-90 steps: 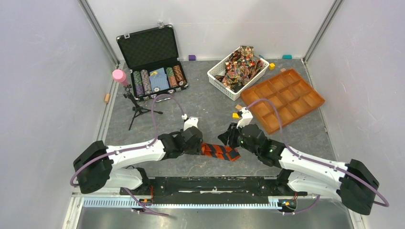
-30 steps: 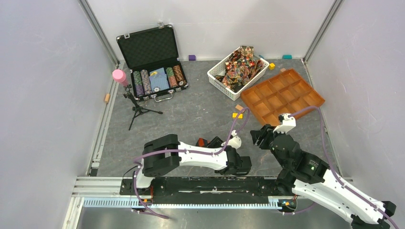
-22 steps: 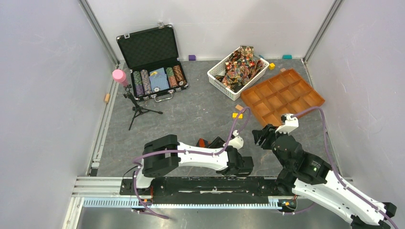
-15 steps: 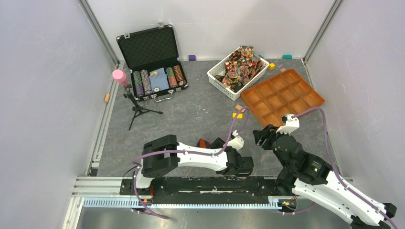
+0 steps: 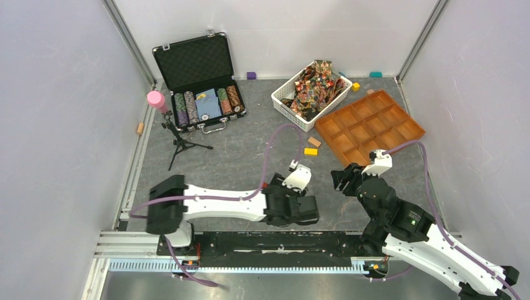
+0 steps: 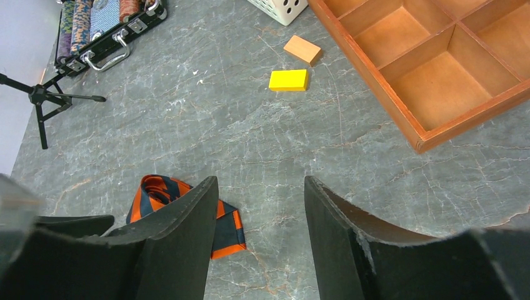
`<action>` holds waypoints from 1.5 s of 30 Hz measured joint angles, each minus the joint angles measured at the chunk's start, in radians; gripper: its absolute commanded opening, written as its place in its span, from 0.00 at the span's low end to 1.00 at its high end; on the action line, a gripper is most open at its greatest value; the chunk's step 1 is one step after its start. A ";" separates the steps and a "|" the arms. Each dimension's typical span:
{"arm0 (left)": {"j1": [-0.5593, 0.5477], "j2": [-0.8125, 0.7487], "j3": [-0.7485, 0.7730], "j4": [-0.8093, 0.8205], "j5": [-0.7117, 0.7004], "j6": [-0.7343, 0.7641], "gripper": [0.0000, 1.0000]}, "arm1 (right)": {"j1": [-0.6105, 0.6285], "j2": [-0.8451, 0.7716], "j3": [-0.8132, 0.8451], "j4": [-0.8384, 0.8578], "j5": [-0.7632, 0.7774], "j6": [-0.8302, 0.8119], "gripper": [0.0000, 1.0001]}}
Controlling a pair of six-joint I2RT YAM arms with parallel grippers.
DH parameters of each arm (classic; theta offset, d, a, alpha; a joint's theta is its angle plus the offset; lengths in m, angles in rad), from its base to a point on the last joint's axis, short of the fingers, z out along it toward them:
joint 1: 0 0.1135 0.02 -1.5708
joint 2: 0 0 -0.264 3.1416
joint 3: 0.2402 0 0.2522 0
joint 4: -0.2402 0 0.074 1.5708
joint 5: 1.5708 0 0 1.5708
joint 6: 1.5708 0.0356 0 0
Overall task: Roll the ties
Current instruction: Roll the tie at the center of the board.
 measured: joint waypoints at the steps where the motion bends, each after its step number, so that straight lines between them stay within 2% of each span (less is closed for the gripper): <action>1: 0.001 -0.032 -0.017 0.018 0.008 0.007 0.69 | 0.000 0.000 0.000 0.000 0.000 0.000 0.59; 6: 0.058 -0.304 -0.230 0.252 0.122 0.097 0.70 | -0.001 0.030 0.000 0.015 -0.026 -0.013 0.59; 13: 0.303 -0.657 -0.581 0.549 0.368 0.164 0.70 | -0.001 0.204 -0.009 0.123 -0.169 -0.072 0.55; 15: 0.348 -0.710 -0.657 0.590 0.425 0.169 0.70 | -0.001 0.267 -0.024 0.185 -0.241 -0.096 0.51; 19: 0.410 -0.788 -0.735 0.615 0.494 0.175 0.70 | -0.001 0.404 -0.064 0.362 -0.435 -0.126 0.35; 24: 0.472 -0.835 -0.775 0.637 0.522 0.175 0.70 | 0.005 0.579 -0.092 0.616 -0.681 -0.113 0.23; 31: 0.552 -0.866 -0.874 0.701 0.594 0.174 0.71 | 0.043 0.778 -0.092 0.846 -0.824 -0.055 0.16; 38: 0.595 -0.864 -0.908 0.743 0.658 0.174 0.71 | 0.054 0.874 -0.092 0.941 -0.851 -0.011 0.13; 45: 0.600 -0.811 -0.908 0.783 0.708 0.181 0.71 | 0.054 0.906 -0.077 0.891 -0.750 -0.016 0.13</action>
